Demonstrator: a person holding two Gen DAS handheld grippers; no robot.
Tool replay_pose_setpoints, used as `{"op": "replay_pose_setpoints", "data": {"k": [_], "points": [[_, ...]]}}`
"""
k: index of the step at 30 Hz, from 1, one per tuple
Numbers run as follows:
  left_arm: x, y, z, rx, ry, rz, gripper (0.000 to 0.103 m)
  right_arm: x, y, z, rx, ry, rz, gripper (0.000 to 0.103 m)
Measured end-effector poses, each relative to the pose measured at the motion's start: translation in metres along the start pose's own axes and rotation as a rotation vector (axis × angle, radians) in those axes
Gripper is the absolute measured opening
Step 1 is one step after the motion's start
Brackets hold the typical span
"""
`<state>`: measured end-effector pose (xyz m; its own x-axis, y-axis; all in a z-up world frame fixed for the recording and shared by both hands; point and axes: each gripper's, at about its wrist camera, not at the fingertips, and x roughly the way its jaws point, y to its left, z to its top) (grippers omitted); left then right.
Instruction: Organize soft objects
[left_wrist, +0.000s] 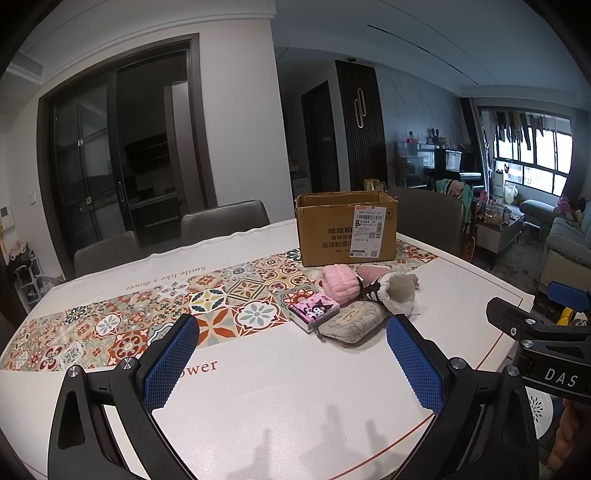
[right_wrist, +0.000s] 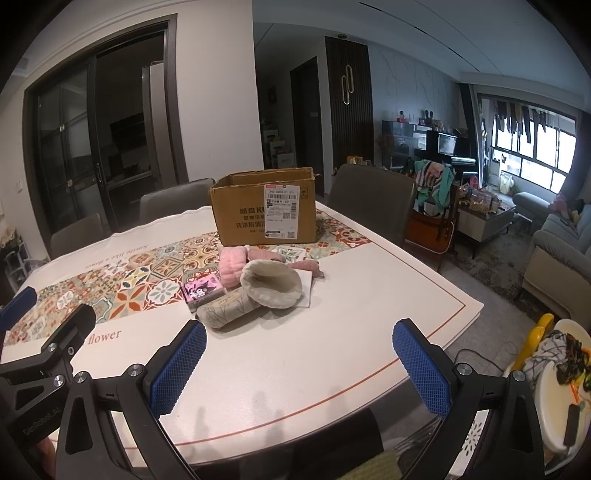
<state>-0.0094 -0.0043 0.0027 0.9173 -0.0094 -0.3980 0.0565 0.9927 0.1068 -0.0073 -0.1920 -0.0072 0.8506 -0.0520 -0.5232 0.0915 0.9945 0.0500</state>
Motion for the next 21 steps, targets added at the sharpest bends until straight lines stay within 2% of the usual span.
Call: {"op": "replay_pose_setpoints", "data": {"k": [21], "points": [[0.0043, 0.0007, -0.0008, 0.001, 0.008, -0.001, 0.103, 0.0080, 0.0056, 0.0025, -0.001, 0.018, 0.007, 0.103]]}}
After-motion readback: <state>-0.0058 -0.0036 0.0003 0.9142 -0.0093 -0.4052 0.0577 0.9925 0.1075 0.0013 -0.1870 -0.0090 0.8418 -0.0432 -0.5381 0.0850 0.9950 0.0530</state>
